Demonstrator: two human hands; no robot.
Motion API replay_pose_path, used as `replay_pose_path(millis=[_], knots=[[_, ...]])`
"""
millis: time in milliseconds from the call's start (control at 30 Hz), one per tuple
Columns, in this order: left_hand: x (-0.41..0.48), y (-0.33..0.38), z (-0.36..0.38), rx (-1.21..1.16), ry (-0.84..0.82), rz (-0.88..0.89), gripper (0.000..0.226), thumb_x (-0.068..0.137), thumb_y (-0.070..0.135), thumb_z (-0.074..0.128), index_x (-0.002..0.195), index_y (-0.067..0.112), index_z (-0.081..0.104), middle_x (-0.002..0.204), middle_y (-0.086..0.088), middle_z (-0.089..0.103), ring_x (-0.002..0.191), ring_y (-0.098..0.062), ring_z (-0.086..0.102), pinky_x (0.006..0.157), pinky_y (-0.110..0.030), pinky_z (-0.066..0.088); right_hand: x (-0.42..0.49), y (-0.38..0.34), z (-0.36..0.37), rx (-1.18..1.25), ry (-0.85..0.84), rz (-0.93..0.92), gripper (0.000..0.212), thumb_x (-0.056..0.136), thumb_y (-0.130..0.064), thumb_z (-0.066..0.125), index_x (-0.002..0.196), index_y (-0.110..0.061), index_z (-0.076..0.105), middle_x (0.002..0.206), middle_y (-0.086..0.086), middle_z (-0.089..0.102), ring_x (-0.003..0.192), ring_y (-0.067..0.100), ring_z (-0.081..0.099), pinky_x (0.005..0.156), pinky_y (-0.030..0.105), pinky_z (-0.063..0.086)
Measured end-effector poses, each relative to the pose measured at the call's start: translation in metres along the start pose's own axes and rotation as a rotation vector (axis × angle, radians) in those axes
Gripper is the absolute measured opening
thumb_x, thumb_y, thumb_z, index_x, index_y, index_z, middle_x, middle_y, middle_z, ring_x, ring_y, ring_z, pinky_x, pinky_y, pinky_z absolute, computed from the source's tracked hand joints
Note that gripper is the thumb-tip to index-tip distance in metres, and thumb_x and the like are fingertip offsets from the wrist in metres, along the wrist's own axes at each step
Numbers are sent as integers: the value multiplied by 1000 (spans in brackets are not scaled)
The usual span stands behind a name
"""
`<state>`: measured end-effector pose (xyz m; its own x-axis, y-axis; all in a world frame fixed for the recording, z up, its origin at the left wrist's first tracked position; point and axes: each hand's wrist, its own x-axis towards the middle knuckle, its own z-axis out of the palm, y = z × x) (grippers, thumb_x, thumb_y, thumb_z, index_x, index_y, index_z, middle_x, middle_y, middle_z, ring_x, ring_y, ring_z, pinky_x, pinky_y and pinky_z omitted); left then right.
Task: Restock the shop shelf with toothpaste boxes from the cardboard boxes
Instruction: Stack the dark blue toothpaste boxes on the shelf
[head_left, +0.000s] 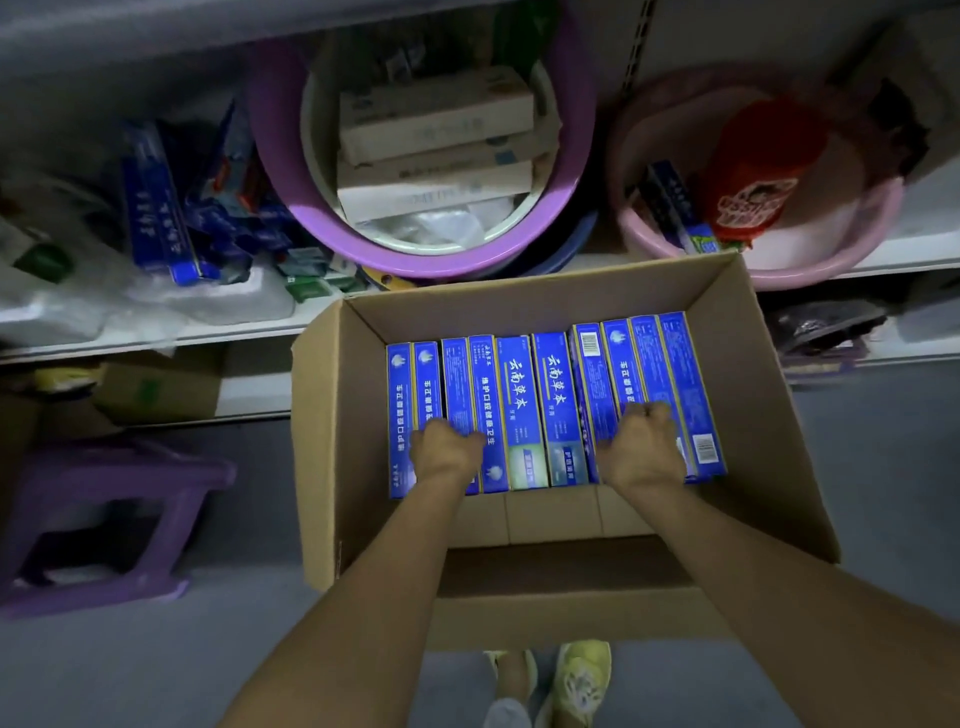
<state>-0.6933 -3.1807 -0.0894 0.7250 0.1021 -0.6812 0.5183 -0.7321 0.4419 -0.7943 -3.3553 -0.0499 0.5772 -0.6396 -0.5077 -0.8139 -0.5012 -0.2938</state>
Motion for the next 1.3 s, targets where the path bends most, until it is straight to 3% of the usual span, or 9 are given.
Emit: replay_pose_path(millis=[133,267,400,600,800,900,1033,1167,1300], knots=[[9,-5,0,-11,-22,-19,39,71,31,70,96,3,61,109,-14,64,90,-29,65,80,-42,58,4,2,1,4,-3,3,52,89,-24,65,130,-5,40,133,16,41,127,30,42,89,45,48],[12,-11,6,-44,-15,-21,61,53,42,61,102,5,60,112,-11,63,95,-27,65,82,-43,58,-1,-5,13,-59,-51,-115,36,93,-20,57,125,-7,46,129,12,50,118,28,53,82,39,51],[-7,2,-8,-14,-45,34,50,71,35,73,106,6,53,117,-9,62,103,-27,64,86,-44,56,-8,-23,22,-131,-65,-140,41,92,-18,56,130,-9,42,128,12,44,107,30,57,71,35,46],[-15,3,0,464,163,352,59,86,35,67,133,12,41,134,-8,42,126,-24,43,96,-39,45,0,-28,14,-120,-31,40,44,89,-21,62,125,-3,45,129,15,43,114,31,53,79,38,48],[-30,10,24,633,180,355,61,84,45,66,129,11,41,128,-8,47,119,-24,49,95,-35,39,7,-35,22,-11,-23,177,45,86,-18,64,125,-2,46,128,16,46,111,32,55,80,38,46],[-22,26,24,724,185,268,70,82,53,66,127,6,41,124,-8,51,112,-23,56,93,-38,40,15,-31,17,-100,39,140,31,89,-22,61,114,-5,53,108,9,60,99,29,63,68,30,40],[-16,34,31,589,170,113,74,80,52,70,128,4,40,124,-9,51,110,-23,56,87,-38,44,23,-26,8,-335,69,-11,16,89,-29,62,88,-15,55,79,0,51,74,22,56,56,24,31],[-17,29,36,502,199,87,74,79,50,72,128,4,40,124,-9,52,110,-23,57,79,-36,45,20,-24,15,-371,86,-30,21,91,-29,60,102,-11,59,96,4,61,78,21,60,57,25,33],[-16,29,30,285,189,5,75,72,47,79,127,7,48,124,-8,54,113,-25,57,79,-39,49,18,-27,20,-219,55,66,27,87,-27,64,106,-10,56,104,7,62,88,24,64,61,27,34]])
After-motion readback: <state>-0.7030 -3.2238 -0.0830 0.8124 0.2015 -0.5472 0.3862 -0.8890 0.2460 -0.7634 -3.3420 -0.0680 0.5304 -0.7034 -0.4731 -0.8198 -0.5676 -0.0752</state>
